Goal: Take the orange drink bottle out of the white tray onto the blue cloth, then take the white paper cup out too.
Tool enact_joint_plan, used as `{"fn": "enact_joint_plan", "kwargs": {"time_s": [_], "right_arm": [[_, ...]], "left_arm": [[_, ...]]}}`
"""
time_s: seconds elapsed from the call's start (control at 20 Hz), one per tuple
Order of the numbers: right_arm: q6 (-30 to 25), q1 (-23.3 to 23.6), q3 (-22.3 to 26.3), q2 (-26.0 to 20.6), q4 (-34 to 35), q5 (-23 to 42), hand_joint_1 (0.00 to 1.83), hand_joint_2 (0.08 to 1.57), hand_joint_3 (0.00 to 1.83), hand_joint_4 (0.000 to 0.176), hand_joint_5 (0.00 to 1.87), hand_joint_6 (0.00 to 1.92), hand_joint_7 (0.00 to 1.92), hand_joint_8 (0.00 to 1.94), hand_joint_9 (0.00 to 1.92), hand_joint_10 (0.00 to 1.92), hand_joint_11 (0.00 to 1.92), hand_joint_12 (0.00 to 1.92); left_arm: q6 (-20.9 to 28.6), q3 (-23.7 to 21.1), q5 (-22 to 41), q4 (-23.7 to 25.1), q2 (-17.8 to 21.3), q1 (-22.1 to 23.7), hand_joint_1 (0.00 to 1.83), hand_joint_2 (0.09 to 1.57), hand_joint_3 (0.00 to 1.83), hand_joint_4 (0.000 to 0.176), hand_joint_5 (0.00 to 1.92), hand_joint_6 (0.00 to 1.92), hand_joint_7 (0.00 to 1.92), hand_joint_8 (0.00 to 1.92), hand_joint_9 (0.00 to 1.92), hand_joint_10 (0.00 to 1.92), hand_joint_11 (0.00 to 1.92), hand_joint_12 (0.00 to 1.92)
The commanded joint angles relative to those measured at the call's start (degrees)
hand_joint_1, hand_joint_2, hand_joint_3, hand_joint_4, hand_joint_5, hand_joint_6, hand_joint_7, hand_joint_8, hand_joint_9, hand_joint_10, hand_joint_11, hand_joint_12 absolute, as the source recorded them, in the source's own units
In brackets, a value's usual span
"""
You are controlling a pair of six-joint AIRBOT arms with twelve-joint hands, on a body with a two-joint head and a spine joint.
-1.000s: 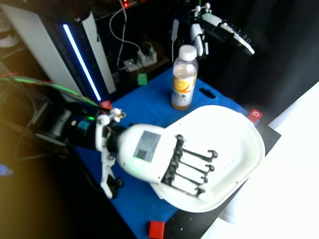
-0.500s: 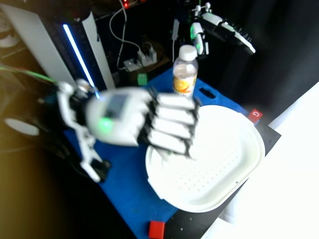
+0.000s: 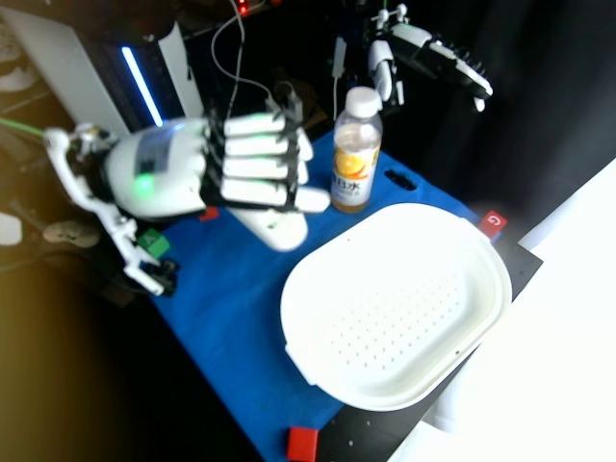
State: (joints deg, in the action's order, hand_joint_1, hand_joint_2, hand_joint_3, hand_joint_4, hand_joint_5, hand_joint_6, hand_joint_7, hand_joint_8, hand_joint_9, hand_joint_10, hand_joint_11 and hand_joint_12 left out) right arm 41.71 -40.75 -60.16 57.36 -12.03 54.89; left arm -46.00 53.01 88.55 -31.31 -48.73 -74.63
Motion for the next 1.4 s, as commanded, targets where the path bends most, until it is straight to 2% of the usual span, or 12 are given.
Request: {"fn": "enact_joint_plan", "kwargs": {"time_s": [0.0, 0.4, 0.45, 0.65, 0.8, 0.85, 0.9, 0.95, 1.0, 1.05, 1.15, 1.35], "right_arm": [[-0.63, 0.08, 0.14, 0.08, 0.74, 7.83, 0.77, 1.18, 0.00, 0.000, 0.08, 1.29, 0.25, 1.54, 0.45, 1.92, 0.60, 1.92], [-0.63, -3.01, -3.52, 4.42, 0.64, -2.94, 0.78, 1.17, 0.00, 0.000, 0.04, 1.21, 0.21, 1.40, 0.27, 1.63, 0.24, 1.88], [-0.63, -3.23, -3.66, 4.75, 0.10, -4.11, 0.74, 1.17, 0.00, 0.000, 0.03, 1.06, 0.17, 1.07, 0.13, 1.26, 0.03, 1.73], [-0.63, -3.61, -3.15, 5.05, -2.03, -6.73, 0.68, 1.13, 0.00, 0.000, 0.01, 0.41, 0.12, 0.19, 0.00, 0.69, 0.00, 1.45], [-0.63, -3.66, -2.25, 4.74, -2.34, -6.69, 0.61, 1.09, 0.00, 0.026, 0.00, 0.06, 0.01, 0.01, 0.00, 0.22, 0.00, 1.27], [-0.63, -3.66, -1.67, 4.43, -2.49, -6.43, 0.50, 1.07, 0.00, 0.089, 0.00, 0.00, 0.00, 0.00, 0.00, 0.01, 0.00, 1.15], [-0.63, -3.66, -1.19, 3.87, -2.50, -5.82, 0.48, 1.06, 0.00, 0.124, 0.00, 0.00, 0.00, 0.00, 0.00, 0.00, 0.00, 1.16], [-0.63, -3.66, -0.65, 3.07, -2.50, -4.89, 0.48, 1.06, 0.00, 0.124, 0.00, 0.00, 0.00, 0.00, 0.00, 0.00, 0.00, 1.16], [-0.63, -3.66, -0.14, 2.32, -2.49, -4.00, 0.47, 1.02, 0.00, 0.172, 0.00, 0.00, 0.00, 0.00, 0.00, 0.00, 0.00, 0.84], [-0.63, -3.65, 0.32, 1.63, -2.48, -3.07, 0.46, 0.99, 0.00, 0.174, 0.00, 0.00, 0.00, 0.00, 0.00, 0.00, 0.00, 0.30], [-0.63, -3.65, 0.96, 0.51, -2.42, -1.11, 0.41, 0.95, 0.00, 0.176, 0.00, 0.00, 0.00, 0.00, 0.00, 0.00, 0.00, 0.01], [-0.63, -3.65, 1.81, -1.67, -0.89, 4.38, 0.42, 0.93, 0.00, 0.176, 0.00, 0.00, 0.00, 0.00, 0.00, 0.00, 0.00, 0.00]], "left_arm": [[0.32, 0.11, 7.46, 0.22, -0.01, 0.12, 0.48, 1.20, 0.00, 0.163, 0.05, 0.00, 0.00, 0.00, 0.00, 0.00, 0.00, 0.57], [0.42, -0.01, 7.78, 0.02, -0.32, -0.03, 0.58, 1.25, 0.00, 0.159, 0.02, 0.00, 0.00, 0.00, 0.00, 0.00, 0.00, 0.45], [0.42, -0.04, 7.80, -0.01, -0.32, -0.04, 0.60, 1.25, 0.00, 0.161, 0.04, 0.01, 0.00, 0.00, 0.00, 0.00, 0.00, 0.43], [0.42, -0.11, 7.90, -0.03, -0.32, -0.12, 0.54, 1.26, 0.00, 0.148, 0.00, 0.00, 0.00, 0.00, 0.00, 0.00, 0.00, 0.33], [0.42, -0.11, 8.06, -0.13, -0.30, -0.17, 0.54, 1.25, 0.00, 0.154, 0.00, 0.00, 0.00, 0.00, 0.00, 0.00, 0.00, 0.32], [0.42, -0.11, 8.08, -0.19, -0.32, -0.20, 0.57, 1.25, 0.00, 0.145, 0.00, 0.00, 0.00, 0.00, 0.00, 0.00, 0.00, 0.28], [0.42, -0.10, 8.11, -0.23, -0.33, -0.21, 0.58, 1.26, 0.00, 0.144, 0.00, 0.00, 0.00, 0.00, 0.00, 0.00, 0.00, 0.27], [0.42, -0.10, 8.17, -0.27, -0.33, -0.23, 0.58, 1.26, 0.00, 0.144, 0.00, 0.00, 0.00, 0.00, 0.00, 0.00, 0.00, 0.27], [0.42, -0.11, 8.23, -0.33, -0.33, -0.26, 0.55, 1.25, 0.00, 0.140, 0.00, 0.00, 0.00, 0.00, 0.00, 0.00, 0.00, 0.27], [0.42, -0.11, 8.28, -0.37, -0.33, -0.32, 0.56, 1.25, 0.00, 0.142, 0.00, 0.00, 0.00, 0.00, 0.00, 0.00, 0.00, 0.25], [0.42, -0.11, 8.28, -0.43, -0.33, -0.38, 0.56, 1.24, 0.00, 0.138, 0.00, 0.00, 0.00, 0.00, 0.00, 0.00, 0.00, 0.28], [0.42, -0.08, 8.22, -0.44, -0.32, -0.42, 0.53, 1.22, 0.00, 0.162, 0.00, 0.00, 0.00, 0.00, 0.00, 0.00, 0.00, 0.43]]}}
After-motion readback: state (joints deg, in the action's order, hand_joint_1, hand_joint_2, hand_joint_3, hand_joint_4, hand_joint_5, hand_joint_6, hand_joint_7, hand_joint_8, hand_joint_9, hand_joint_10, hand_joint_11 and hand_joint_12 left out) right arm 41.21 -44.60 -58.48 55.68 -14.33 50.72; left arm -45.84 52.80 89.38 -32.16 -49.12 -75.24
